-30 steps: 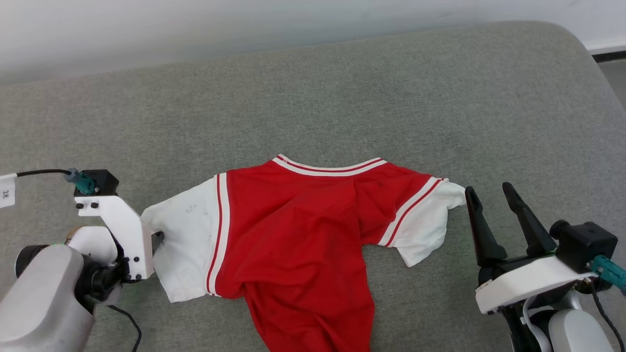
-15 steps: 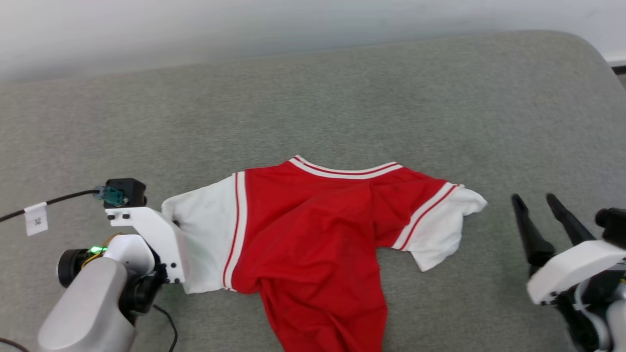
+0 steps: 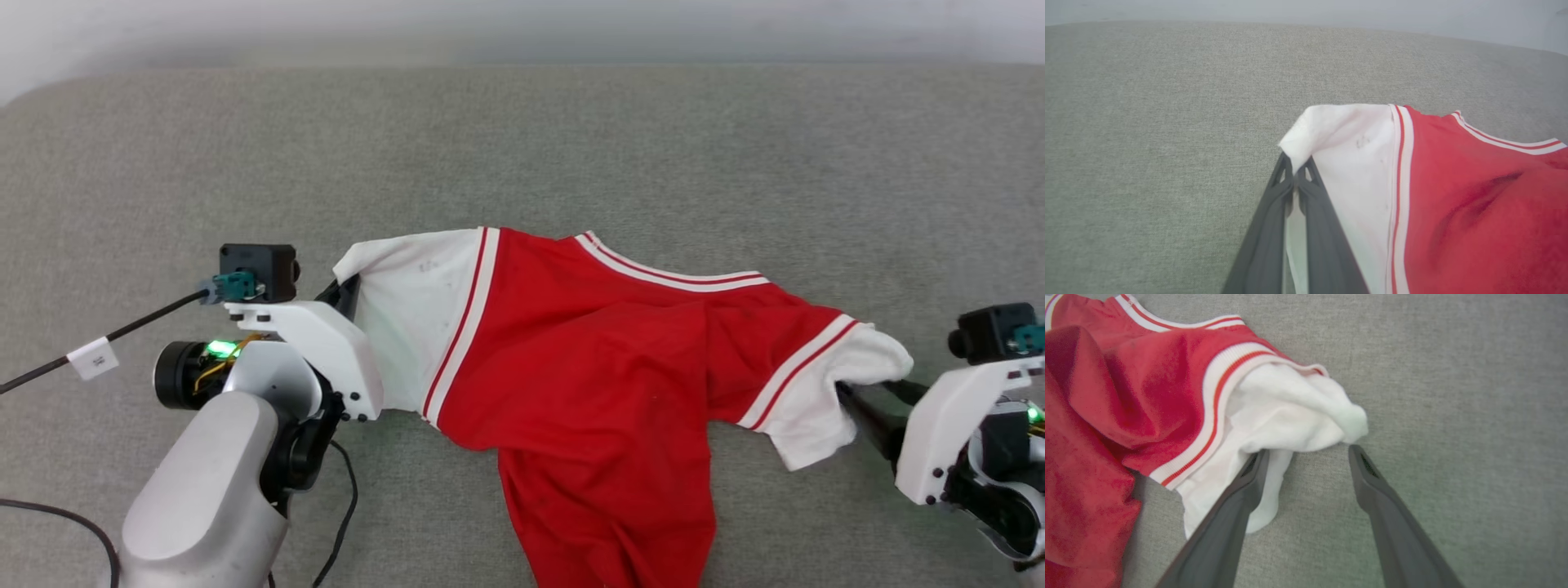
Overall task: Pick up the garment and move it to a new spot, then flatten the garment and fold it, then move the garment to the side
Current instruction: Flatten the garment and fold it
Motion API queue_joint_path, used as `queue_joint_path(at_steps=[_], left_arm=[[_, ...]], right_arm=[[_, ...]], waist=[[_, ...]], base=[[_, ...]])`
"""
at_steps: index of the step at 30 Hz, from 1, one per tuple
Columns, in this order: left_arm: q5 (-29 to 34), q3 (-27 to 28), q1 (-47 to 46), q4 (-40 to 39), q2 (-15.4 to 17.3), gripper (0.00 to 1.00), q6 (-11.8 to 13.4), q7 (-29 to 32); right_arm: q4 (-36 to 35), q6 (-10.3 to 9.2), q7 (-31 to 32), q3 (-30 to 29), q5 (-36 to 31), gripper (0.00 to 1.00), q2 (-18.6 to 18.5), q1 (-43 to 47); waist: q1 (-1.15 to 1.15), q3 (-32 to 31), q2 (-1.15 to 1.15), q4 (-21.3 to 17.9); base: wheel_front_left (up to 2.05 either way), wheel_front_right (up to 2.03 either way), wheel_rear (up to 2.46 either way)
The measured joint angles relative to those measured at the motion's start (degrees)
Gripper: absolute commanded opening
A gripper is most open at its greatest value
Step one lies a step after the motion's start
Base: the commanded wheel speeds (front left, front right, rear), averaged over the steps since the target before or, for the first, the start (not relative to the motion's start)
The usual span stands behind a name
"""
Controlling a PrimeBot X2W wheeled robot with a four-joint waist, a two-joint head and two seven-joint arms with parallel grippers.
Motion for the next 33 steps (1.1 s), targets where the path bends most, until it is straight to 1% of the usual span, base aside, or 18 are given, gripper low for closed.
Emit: queue_joint_path(at_steps=[3,7,8,9,10,11,16,19,23,27,33], left_arm=[[0.4,-0.6,-0.2,-0.8,-0.3,0.00,0.0,-0.4],[0.7,-1.2,-0.5,-1.1,-0.9,0.00,-0.1,-0.8],[0.7,-1.3,-0.7,-1.1,-1.0,0.00,-0.1,-0.9],[0.8,-1.5,-0.8,-1.1,-1.1,0.00,-0.2,-0.9],[0.8,-1.6,-0.9,-1.0,-1.1,0.00,-0.4,-0.9],[0.8,-1.7,-1.0,-0.9,-1.1,0.00,-0.5,-0.9],[0.6,-1.6,-1.0,-0.1,-0.9,0.00,-0.1,-0.9],[0.6,-1.5,-1.0,0.0,-0.3,0.00,-0.1,-0.9],[0.7,-1.0,-1.8,0.5,0.4,0.00,-0.1,-1.1],[0.6,-0.4,-4.1,2.0,0.9,0.00,-0.6,-1.7],[-1.8,1.2,-10.0,8.8,0.3,0.00,-3.0,-0.9]], right_arm=[[1.3,0.00,2.0,2.2,0.8,1.00,-0.2,-1.6],[5.5,0.04,4.6,3.7,1.4,1.00,-0.3,-4.5],[6.3,0.05,5.1,4.4,1.3,0.93,-0.3,-5.2],[7.3,0.07,5.5,4.6,1.7,0.48,-0.2,-5.8],[8.0,0.04,5.6,4.7,2.4,0.16,-0.1,-6.1],[8.7,0.04,5.8,5.1,2.4,0.00,-0.2,-6.6],[10.5,0.01,4.4,7.1,2.5,0.00,-0.5,-8.1],[11.4,0.07,2.4,7.7,0.5,0.00,-1.0,-9.0],[13.9,0.02,0.5,6.5,-3.1,0.00,-1.8,-11.4],[15.5,0.02,-0.2,6.2,-5.9,0.00,-1.8,-14.4],[18.7,0.02,-0.1,6.8,-9.7,0.00,-2.0,-20.8]], waist=[[0.00,1.1,0.00,0.8],[0.00,2.1,0.00,1.5],[-0.01,2.2,0.00,1.6],[-0.01,2.3,0.00,1.7],[-0.01,2.3,0.00,1.8],[-0.01,2.3,0.00,1.9],[-0.01,1.4,0.00,1.5],[-0.01,0.2,0.00,1.1],[-0.01,-2.2,0.00,0.3],[-0.01,-5.3,0.00,-0.4],[-0.01,-9.9,0.00,-1.4]], base=[[0.00,0.00,0.00],[0.00,0.00,0.00],[0.00,0.00,0.00],[0.00,0.00,0.00],[0.00,0.00,0.00],[0.00,0.00,0.00],[0.00,0.00,0.00],[0.00,0.00,0.00],[0.00,0.00,0.00],[0.00,0.00,0.00],[0.00,0.00,0.00]])
